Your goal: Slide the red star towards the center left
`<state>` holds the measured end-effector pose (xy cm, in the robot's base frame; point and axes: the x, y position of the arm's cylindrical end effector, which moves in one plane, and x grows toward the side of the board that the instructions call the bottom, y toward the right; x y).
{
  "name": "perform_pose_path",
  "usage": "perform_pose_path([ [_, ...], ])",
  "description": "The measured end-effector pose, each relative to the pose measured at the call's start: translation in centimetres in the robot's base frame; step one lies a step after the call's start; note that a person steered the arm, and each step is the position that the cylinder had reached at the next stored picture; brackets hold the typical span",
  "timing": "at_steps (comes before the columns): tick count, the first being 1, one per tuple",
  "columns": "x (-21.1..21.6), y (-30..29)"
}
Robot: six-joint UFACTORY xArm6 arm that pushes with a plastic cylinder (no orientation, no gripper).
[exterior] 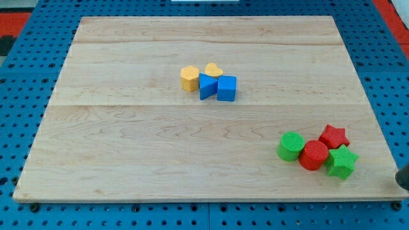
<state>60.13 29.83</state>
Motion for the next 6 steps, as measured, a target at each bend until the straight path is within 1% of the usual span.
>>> perform_pose_path([
  [2,0.0,0.5],
  [3,-0.5,2.5],
  [4,-4.1,-0.1],
  [5,-5.8,-2.9],
  [6,-6.0,-7.2],
])
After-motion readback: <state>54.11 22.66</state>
